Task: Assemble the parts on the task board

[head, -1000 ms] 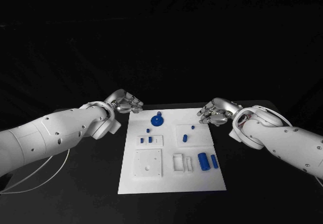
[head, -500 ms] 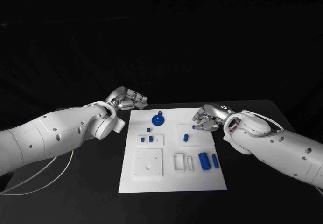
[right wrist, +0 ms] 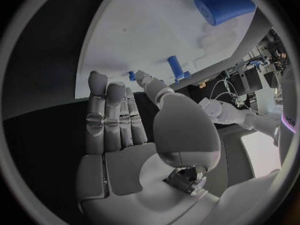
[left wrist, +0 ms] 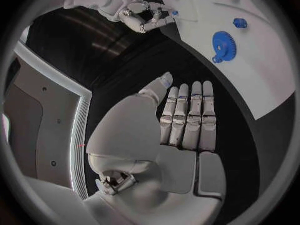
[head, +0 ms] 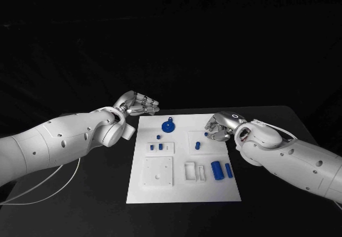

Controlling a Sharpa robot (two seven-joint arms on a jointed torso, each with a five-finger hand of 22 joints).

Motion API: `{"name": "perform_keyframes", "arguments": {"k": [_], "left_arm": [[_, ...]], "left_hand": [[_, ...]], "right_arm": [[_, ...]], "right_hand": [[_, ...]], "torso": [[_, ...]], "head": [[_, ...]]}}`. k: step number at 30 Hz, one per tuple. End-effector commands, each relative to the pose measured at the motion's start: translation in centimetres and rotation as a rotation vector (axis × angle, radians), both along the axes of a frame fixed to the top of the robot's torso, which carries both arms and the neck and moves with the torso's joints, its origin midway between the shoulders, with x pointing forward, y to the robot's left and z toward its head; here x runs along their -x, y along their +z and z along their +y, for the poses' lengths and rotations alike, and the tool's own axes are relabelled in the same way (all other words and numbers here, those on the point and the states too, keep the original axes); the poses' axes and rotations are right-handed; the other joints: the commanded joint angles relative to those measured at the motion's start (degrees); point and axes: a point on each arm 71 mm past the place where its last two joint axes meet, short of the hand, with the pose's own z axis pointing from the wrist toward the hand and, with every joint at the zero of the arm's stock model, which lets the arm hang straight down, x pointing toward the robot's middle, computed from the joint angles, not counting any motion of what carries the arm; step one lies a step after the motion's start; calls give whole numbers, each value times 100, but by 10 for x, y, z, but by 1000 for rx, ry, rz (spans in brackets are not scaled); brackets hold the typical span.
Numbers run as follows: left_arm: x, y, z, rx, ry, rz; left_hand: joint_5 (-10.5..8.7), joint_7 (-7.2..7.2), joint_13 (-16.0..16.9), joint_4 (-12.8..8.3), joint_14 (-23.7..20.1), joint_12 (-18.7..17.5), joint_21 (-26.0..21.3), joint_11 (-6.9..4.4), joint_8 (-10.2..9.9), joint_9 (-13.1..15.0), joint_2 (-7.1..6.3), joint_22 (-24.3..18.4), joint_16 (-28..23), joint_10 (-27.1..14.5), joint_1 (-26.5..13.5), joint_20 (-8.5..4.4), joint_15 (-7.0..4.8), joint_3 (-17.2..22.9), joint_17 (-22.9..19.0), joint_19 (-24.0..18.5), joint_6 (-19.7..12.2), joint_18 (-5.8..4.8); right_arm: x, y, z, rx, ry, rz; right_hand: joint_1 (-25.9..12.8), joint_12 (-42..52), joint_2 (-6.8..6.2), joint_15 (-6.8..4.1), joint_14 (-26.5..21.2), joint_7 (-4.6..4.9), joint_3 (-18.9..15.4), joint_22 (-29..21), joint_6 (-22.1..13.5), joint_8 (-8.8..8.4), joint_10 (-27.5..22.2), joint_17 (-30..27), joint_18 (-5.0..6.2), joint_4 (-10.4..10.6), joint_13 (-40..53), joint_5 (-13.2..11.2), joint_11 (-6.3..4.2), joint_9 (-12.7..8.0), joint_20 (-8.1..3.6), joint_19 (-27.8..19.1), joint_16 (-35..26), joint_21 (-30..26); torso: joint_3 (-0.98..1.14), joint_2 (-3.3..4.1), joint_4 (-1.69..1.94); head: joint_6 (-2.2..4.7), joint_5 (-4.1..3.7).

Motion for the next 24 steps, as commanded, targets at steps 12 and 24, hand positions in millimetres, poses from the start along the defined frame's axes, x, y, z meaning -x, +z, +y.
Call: {"name": "perform_keyframes", "arguments": {"k": [12, 24], "left_arm": [[-1, 1, -3, 17, -2, -10], [-1, 1, -4, 17, 2, -2]], "left_hand": [[-14, -1, -6, 59, -25, -22, 51, 11, -1, 7, 41, -640, -17, -53, 103, 4, 24, -76, -1, 167, -32, 38], [-14, -2, -6, 77, -41, -22, 62, 15, -1, 8, 57, -830, -19, -66, 104, 7, 29, -85, 0, 212, -44, 46]], "right_arm": [[-1, -6, 9, 30, 4, -6], [1, -17, 19, 31, 14, -6]], "right_hand": [[12, -18, -31, -16, 12, -23, 318, -18, 22, -3, 140, -14, 39, 118, -7, -104, -71, 6, -8, 237, 6, 104], [52, 1, 33, -56, 29, -60, 920, -9, 192, 3, 343, -4, 2, 145, 3, -359, -138, 14, -46, 232, 14, 210]], "torso": [[1, 1, 2], [6, 3, 4]], "head": [[-2, 28], [-31, 60]]}}
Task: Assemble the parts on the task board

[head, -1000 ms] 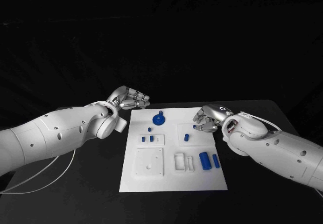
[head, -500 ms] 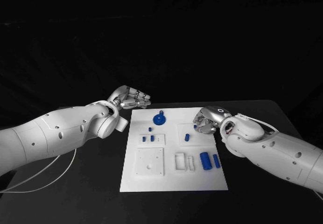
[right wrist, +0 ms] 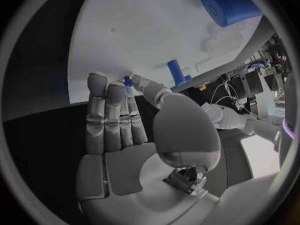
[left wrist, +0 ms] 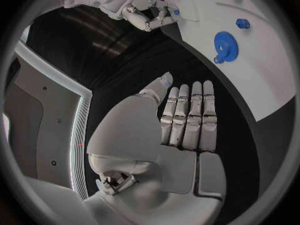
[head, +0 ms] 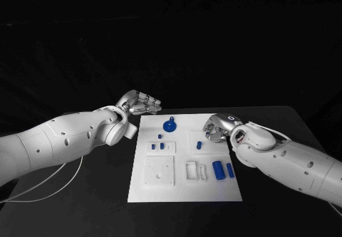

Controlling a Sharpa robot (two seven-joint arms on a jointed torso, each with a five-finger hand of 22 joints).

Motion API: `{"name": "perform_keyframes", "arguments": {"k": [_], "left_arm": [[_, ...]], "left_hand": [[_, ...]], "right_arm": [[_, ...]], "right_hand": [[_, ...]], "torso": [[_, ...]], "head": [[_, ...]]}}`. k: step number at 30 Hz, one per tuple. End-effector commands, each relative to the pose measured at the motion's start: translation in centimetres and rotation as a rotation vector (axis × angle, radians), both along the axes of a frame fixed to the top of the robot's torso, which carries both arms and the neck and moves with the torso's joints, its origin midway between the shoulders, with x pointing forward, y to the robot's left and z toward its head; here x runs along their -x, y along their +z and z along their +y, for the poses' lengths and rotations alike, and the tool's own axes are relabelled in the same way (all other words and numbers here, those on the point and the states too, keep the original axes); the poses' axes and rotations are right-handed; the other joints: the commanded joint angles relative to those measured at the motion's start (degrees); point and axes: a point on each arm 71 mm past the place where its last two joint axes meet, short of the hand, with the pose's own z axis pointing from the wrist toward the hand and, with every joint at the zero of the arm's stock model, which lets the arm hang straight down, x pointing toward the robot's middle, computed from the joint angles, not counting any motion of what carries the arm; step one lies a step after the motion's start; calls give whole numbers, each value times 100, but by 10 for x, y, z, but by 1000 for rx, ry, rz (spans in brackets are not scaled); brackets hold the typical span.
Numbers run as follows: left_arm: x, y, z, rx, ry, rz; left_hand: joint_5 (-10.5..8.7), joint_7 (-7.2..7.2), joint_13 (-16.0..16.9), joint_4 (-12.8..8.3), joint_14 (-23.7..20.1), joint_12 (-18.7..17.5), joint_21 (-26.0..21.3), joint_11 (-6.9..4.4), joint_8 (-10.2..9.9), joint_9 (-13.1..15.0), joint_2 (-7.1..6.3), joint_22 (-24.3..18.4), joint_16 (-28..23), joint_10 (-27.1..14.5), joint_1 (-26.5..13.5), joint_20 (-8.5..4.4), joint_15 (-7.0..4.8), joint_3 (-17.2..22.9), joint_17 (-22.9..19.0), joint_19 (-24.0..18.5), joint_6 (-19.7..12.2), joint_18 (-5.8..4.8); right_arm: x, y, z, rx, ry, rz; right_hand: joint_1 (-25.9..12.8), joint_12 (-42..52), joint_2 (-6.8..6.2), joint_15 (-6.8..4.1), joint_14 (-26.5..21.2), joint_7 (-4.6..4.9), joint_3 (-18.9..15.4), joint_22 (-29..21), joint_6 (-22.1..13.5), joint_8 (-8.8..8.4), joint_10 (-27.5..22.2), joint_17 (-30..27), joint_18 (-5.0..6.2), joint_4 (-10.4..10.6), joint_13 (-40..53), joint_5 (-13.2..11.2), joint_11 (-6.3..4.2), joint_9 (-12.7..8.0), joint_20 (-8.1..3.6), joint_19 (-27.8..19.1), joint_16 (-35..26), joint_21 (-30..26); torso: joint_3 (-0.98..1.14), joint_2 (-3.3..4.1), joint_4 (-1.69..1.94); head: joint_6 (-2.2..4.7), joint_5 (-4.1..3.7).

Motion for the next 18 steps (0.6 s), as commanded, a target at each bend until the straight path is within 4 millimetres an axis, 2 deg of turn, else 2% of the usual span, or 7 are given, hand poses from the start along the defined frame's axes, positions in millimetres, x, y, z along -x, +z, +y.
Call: {"name": "perform_keyframes", "arguments": {"k": [1, 6, 9, 12, 18], "left_arm": [[0, 1, -1, 11, 1, -3], [0, 1, -1, 10, 2, 1], [0, 1, -1, 9, 3, 3], [0, 0, -1, 9, 3, 5], [0, 0, 0, 7, 6, 10]], "left_hand": [[-14, -2, -7, 13, -23, -22, 19, -5, -1, 9, 12, -13, -20, -46, 59, 18, 10, -21, -1, 38, -44, 47], [-14, -2, -7, 13, -23, -22, 19, -5, -1, 9, 12, -13, -20, -46, 59, 18, 10, -21, -1, 38, -44, 47], [-21, -2, -6, 21, -30, -21, 20, -4, 0, 10, 16, -53, -20, -51, 60, 21, 13, -27, -1, 46, -49, 50], [-20, -1, -6, 20, -33, -20, 22, -3, -1, 10, 17, -61, -20, -54, 64, 20, 14, -28, -1, 50, -51, 52], [-30, 1, -6, 23, -33, -20, 24, -3, -2, 10, 22, -75, -19, -54, 67, 20, 14, -32, -1, 58, -53, 56]], "right_arm": [[3, -6, 4, 13, 11, 1], [3, -8, 5, 24, 13, 0], [4, -8, 5, 31, 11, -3], [4, -8, 4, 37, 7, -9], [4, -7, 2, 43, -1, -23]], "right_hand": [[51, 6, 32, -35, 4, -12, 48, 6, 83, 7, 91, 3, 0, 2, 4, -22, -18, 9, -48, 231, 16, 25], [170, 46, 122, -94, 2, -77, 133, 36, 380, 17, 343, 9, -42, -96, 28, -27, -105, 64, -100, 230, 11, 85], [176, 30, 171, -119, 2, -92, 303, 83, 482, 7, 452, 19, -77, -214, 40, 26, -124, 77, -140, 222, -1, 129], [151, 25, 172, -130, 4, -100, 432, 122, 513, 4, 491, 28, -79, -284, 49, 47, -128, 83, -154, 214, -11, 146], [142, 29, 170, -141, 10, -113, 462, 163, 553, 7, 526, 38, -81, -329, 57, 42, -139, 94, -164, 213, -22, 181]], "torso": [[2, 1, 1], [0, -1, -2], [0, 0, -3], [2, -2, -4], [2, -1, -7]], "head": [[-18, 8], [-22, 3], [-33, 2], [-35, -2], [-38, -3]]}}
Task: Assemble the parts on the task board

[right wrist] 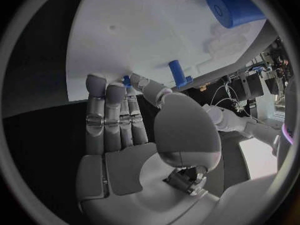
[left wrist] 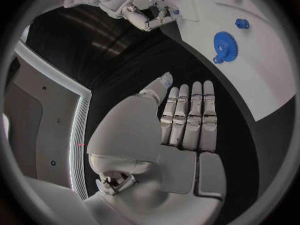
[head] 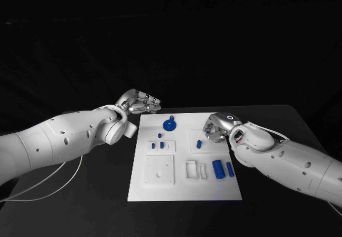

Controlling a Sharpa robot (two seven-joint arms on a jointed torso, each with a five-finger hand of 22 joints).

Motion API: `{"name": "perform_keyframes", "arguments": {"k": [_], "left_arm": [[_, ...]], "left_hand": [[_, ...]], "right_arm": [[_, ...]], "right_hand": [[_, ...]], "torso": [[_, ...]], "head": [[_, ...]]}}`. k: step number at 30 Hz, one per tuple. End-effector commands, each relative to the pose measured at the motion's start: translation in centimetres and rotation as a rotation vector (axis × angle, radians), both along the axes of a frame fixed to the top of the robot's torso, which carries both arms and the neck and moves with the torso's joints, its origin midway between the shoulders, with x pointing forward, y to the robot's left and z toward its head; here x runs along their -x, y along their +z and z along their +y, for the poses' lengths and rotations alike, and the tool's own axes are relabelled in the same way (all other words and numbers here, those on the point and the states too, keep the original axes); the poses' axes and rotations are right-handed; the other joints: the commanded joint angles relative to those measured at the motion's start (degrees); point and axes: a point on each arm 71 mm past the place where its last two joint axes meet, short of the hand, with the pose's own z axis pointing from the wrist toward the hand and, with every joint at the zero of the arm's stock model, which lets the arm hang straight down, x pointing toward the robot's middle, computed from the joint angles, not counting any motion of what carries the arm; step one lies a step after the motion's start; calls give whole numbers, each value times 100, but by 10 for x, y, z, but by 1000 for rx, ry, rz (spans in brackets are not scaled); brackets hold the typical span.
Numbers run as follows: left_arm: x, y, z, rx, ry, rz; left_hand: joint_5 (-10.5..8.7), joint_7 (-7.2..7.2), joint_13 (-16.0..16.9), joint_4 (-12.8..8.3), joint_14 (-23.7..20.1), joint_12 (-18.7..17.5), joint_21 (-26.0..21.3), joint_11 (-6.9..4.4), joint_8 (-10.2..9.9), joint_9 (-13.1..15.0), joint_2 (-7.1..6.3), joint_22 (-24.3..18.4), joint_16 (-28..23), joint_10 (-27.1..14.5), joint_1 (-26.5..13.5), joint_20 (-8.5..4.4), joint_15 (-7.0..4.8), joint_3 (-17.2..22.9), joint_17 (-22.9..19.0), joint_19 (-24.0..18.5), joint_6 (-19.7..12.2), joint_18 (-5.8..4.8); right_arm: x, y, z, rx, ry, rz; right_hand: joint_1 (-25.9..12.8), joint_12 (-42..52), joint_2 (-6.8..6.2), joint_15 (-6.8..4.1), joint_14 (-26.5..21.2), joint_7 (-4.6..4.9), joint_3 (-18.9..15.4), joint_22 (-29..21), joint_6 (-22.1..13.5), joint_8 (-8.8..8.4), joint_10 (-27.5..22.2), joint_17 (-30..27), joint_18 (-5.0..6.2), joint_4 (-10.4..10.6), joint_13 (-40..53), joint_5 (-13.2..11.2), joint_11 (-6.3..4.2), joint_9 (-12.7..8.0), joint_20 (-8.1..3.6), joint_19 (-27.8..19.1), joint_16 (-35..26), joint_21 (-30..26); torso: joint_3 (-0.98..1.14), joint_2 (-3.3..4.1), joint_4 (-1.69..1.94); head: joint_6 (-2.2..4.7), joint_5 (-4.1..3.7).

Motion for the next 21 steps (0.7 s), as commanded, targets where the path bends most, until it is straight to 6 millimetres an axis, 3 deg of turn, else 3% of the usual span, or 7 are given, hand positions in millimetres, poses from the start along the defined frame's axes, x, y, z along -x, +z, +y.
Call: {"name": "perform_keyframes", "arguments": {"k": [1, 11, 18, 19, 20, 21], "left_arm": [[0, 0, -1, 7, 1, 4], [0, 0, 1, 5, 6, 10], [0, 0, 2, 4, 9, 16], [0, -1, 2, 5, 9, 18], [0, -1, 2, 5, 10, 19], [0, -1, 2, 6, 10, 20]], "left_hand": [[-30, 0, -6, 8, -30, -20, 24, -3, -2, 5, -1, -5, -20, -54, 44, -1, 10, -17, -1, 37, -53, 55], [-42, 1, -7, 26, -37, -20, 25, 1, -1, 4, 6, -26, -20, -63, 32, 4, 14, -31, -1, 45, -57, 58], [-62, -3, -6, 74, -48, -20, 21, 4, -1, 5, 9, -99, -20, -76, 34, 13, 19, -69, -1, 58, -67, 62], [-170, -10, -6, 140, -47, -20, 17, 5, -1, 5, 23, -119, -19, -79, -29, 23, 24, -105, 0, 62, -69, 57], [-447, -15, -5, 174, -48, -19, 13, 5, -1, 5, 36, -134, -19, -79, -48, 30, 26, -134, 0, 67, -69, 53], [-493, -21, -5, 209, -48, -18, 8, 3, 0, 6, 53, -165, -19, -83, -35, 34, 28, -177, 2, 78, -71, 55]], "right_arm": [[2, -5, -1, 34, -3, 5], [3, -3, -2, 46, -11, -19], [4, -1, -2, 55, -17, -47], [4, 0, -2, 60, -18, -54], [4, 0, -2, 62, -18, -57], [5, 0, -2, 64, -18, -60]], "right_hand": [[15, 8, 39, -56, 3, 3, 41, 16, 64, 6, 209, 9, 60, -28, 39, 7, -79, 9, -42, 213, -16, 27], [95, 19, 8, -74, 3, -8, 207, 80, 115, 10, 272, 22, 72, -134, 54, 34, -73, 15, -64, 204, -41, 48], [193, 13, 18, -89, 21, -37, 503, 189, 197, 5, 350, 39, 79, -182, 54, -700, -90, 9, -77, 196, -57, 125], [211, 5, 34, -89, 27, -36, 477, 195, 202, 6, 355, 41, 72, -179, 45, -727, -90, 4, -82, 199, -60, 142], [212, 1, 57, -88, 36, -39, 404, 197, 212, 8, 359, 44, 63, -152, 40, -726, -97, 3, -78, 203, -59, 159], [254, -7, 85, -88, 42, -44, 307, 195, 216, 3, 362, 46, 53, -139, 30, -724, -102, -1, -78, 204, -63, 162]], "torso": [[0, -1, -4], [-2, 0, 2], [-6, -3, 0], [-7, -3, 1], [-7, -3, 1], [-7, 0, 1]], "head": [[-5, -2], [-7, -14], [-9, -22], [-4, -24], [-4, -24], [-1, -26]]}}
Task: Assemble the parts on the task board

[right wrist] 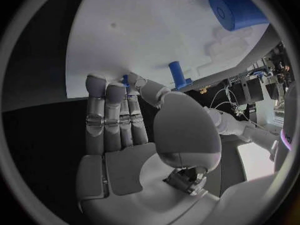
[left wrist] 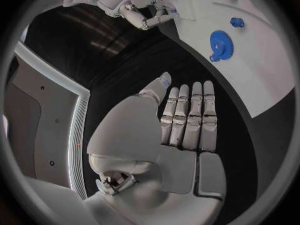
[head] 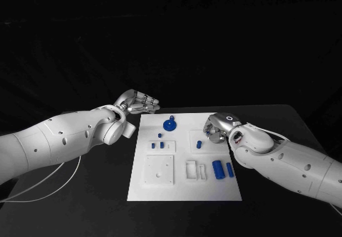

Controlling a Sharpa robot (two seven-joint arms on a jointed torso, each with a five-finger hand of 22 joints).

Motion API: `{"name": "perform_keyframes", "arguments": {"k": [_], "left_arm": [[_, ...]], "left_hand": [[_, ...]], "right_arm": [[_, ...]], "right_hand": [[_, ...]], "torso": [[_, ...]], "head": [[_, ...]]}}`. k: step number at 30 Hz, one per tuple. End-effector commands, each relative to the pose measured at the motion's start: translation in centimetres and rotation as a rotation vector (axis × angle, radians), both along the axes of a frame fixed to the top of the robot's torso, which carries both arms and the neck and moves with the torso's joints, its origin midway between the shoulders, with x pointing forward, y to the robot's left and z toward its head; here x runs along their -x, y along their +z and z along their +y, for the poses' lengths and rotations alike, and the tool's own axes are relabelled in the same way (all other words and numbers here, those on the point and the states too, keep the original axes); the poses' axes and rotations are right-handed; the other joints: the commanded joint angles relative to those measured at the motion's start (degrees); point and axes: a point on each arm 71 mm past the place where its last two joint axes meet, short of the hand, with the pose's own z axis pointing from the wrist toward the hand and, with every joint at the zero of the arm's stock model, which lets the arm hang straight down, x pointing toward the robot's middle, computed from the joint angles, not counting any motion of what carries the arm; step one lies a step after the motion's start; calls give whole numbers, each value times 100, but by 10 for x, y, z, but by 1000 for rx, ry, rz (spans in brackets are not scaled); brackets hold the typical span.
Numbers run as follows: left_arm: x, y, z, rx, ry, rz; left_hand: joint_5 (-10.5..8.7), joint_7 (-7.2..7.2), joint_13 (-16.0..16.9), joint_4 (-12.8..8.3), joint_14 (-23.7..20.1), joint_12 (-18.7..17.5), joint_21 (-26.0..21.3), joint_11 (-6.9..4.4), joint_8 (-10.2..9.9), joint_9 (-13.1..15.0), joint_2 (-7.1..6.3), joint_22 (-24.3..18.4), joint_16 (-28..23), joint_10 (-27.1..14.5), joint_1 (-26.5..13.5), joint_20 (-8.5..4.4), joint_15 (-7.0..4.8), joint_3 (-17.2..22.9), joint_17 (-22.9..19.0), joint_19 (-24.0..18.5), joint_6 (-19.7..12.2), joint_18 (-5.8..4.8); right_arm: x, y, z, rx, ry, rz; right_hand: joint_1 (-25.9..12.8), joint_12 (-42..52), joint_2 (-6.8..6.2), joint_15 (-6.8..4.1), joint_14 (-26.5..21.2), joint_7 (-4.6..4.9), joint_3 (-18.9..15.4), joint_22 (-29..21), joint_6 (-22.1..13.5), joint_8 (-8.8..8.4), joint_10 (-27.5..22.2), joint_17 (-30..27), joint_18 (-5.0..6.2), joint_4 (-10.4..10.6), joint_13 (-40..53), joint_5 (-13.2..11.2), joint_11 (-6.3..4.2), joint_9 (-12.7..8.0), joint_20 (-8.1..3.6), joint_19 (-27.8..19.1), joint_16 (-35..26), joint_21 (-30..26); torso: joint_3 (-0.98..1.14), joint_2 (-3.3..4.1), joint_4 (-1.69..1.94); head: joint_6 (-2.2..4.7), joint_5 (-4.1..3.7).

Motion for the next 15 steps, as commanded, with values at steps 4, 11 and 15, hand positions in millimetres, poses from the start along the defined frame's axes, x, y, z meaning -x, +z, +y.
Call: {"name": "perform_keyframes", "arguments": {"k": [4, 11, 15], "left_arm": [[0, 0, 0, 11, 2, 10], [-1, 0, 1, 12, 7, 11], [-1, 0, 2, 12, 11, 12]], "left_hand": [[-184, -18, -5, 228, -30, -19, 7, 7, 0, 8, 81, -253, -24, -45, 63, 18, 12, -229, 3, 102, -35, 59], [-219, -22, -4, 301, -34, -17, 16, 10, -1, 7, 93, -441, -23, -52, 102, 20, 15, -314, 3, 145, -41, 57], [-229, -20, -4, 325, -38, -17, 22, 10, 0, 7, 98, -543, -23, -52, 118, 23, 16, -351, 3, 166, -46, 56]], "right_arm": [[1, 2, -3, 39, -17, -44], [2, 5, -2, 27, -9, -69], [1, 7, -2, 15, -4, -81]], "right_hand": [[171, 5, 131, -31, 31, -10, -275, 157, 65, 6, 390, 25, 71, 51, 9, -11, -105, -21, -45, 214, -52, 82], [200, 2, 135, -33, 44, -16, -299, 176, 85, 7, 404, 43, 56, 69, 4, -11, -109, -33, -50, 222, -61, 120], [201, 1, 129, -34, 45, -18, -300, 178, 90, 6, 406, 46, 55, 72, 3, -11, -110, -35, -50, 222, -65, 121]], "torso": [[-1, 2, 2], [1, 2, 5], [2, 1, 1]], "head": [[9, -8], [10, -7], [7, -4]]}}
